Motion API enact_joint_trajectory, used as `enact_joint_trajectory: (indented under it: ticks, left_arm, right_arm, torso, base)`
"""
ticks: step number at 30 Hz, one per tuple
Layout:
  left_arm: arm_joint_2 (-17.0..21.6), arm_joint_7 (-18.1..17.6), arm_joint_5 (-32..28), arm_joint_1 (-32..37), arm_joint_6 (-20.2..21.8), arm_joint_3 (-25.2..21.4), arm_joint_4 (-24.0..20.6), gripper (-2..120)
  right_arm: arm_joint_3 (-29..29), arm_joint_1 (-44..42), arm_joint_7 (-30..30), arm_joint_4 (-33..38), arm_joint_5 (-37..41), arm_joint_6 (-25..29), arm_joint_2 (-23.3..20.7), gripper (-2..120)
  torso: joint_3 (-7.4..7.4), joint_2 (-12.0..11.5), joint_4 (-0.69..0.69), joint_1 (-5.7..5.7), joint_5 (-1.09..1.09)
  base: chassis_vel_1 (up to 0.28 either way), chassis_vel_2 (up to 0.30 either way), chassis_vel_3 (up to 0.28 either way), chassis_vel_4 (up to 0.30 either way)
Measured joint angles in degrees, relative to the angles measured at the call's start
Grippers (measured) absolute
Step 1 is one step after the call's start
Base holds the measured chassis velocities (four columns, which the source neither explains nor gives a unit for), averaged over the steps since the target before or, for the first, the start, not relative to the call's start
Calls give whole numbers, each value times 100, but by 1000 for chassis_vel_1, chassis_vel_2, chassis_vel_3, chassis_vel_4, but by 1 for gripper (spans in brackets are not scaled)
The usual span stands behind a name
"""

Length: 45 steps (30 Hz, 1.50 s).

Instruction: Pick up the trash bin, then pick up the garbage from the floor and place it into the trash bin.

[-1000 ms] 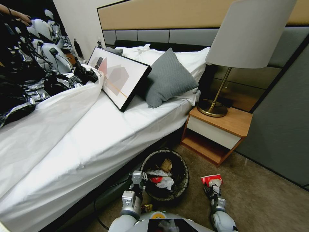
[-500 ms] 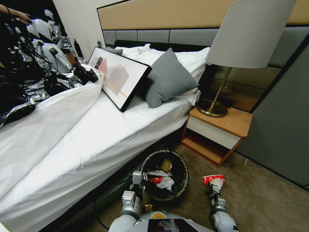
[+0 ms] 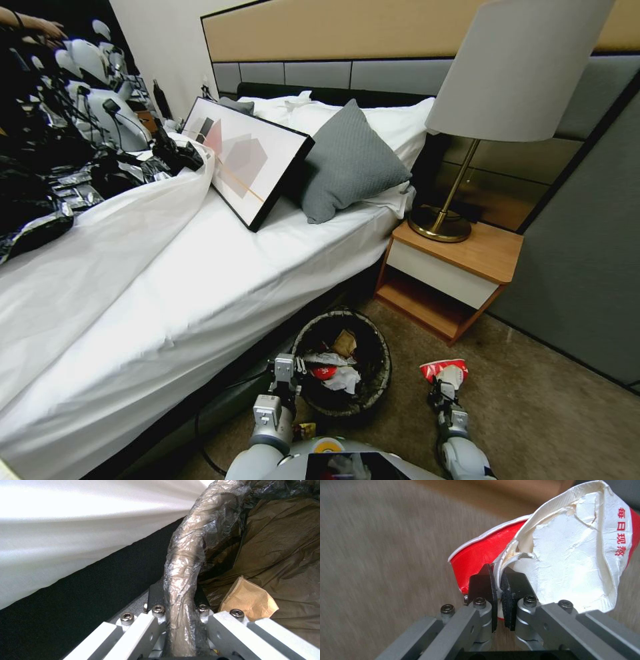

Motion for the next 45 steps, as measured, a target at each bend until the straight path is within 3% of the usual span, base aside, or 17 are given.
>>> enact_joint_trajectory:
  ticks: [7,9,11,12,14,15,16,19,21,23,25,27,33,35,45]
  left_arm:
    - [-4,1,1,-12,0,-6,15,0]
    - [-11,2,1,-17,1,-12,30,0]
    - [-11,2,1,-17,1,-12,31,0]
    - [-12,2,1,-17,2,-18,35,0]
    - [-6,2,1,-16,2,-25,35,0]
    - [-6,2,1,-16,2,-25,35,0]
    - [-4,2,1,-18,2,-27,35,0]
    - [-6,3,1,-20,2,-25,35,0]
    - [-8,2,1,-23,3,-21,36,0]
    - [-8,2,1,-23,3,-20,35,0]
    - [-6,3,1,-27,3,-19,36,0]
    - [-3,8,1,-39,3,-15,42,0]
    - [-2,12,1,-70,3,-8,74,0]
    - [-13,7,1,-97,4,-7,107,0]
    - [-27,-2,1,-141,17,4,141,0]
  right_arm:
    - [-16,-260,39,982,60,414,26,2]
    - [-16,-450,-100,1744,88,733,56,2]
    - [-17,-478,-126,1851,92,782,62,2]
    - [-16,-670,-316,2624,37,1126,90,2]
    - [-20,-900,-625,3282,-25,1334,102,2]
    - [-20,-900,-625,3282,-25,1334,102,2]
    - [-85,-1125,-1028,3884,-26,1582,91,2]
    - [-135,-1265,-1388,4253,-28,1768,74,2]
    - [-239,-1442,-2015,4701,90,2063,33,2]
    - [-260,-1473,-2182,4784,146,2118,22,2]
    - [-304,-1566,-2955,5091,359,2259,-48,2]
    - [-390,-1632,-3245,5262,430,2205,-147,2]
    - [-613,-1745,-3160,5351,329,1951,-372,2]
    - [-941,-1961,-2765,5410,167,1656,-691,2]
    - [-1294,-2301,-2483,5271,-303,1548,-1152,2]
  torso:
    - [0,0,0,0,0]
    - [0,0,0,0,-1]
    - [0,0,-1,0,-1]
    - [0,0,1,0,-2]
    - [0,0,1,0,-3]
    - [0,0,1,0,-3]
    - [0,0,-1,0,-1]
    - [0,0,0,0,-2]
    - [0,0,-1,0,-1]
    - [0,0,0,0,-1]
    - [0,0,0,0,-1]
    - [0,0,0,0,-1]
    - [0,0,0,0,0]
    - [0,0,1,0,-1]
    - [0,0,0,0,0]
  base:
    - [0,0,0,0]
    - [0,0,0,0]
    - [0,0,0,0]
    - [0,0,0,0]
    - [0,0,0,0]
    - [0,0,0,0]
    - [0,0,0,0]
    - [0,0,0,0]
    - [0,0,0,0]
    - [0,0,0,0]
    - [0,0,0,0]
    - [0,0,0,0]
    - [0,0,0,0]
    - [0,0,0,0]
    - [0,0,0,0]
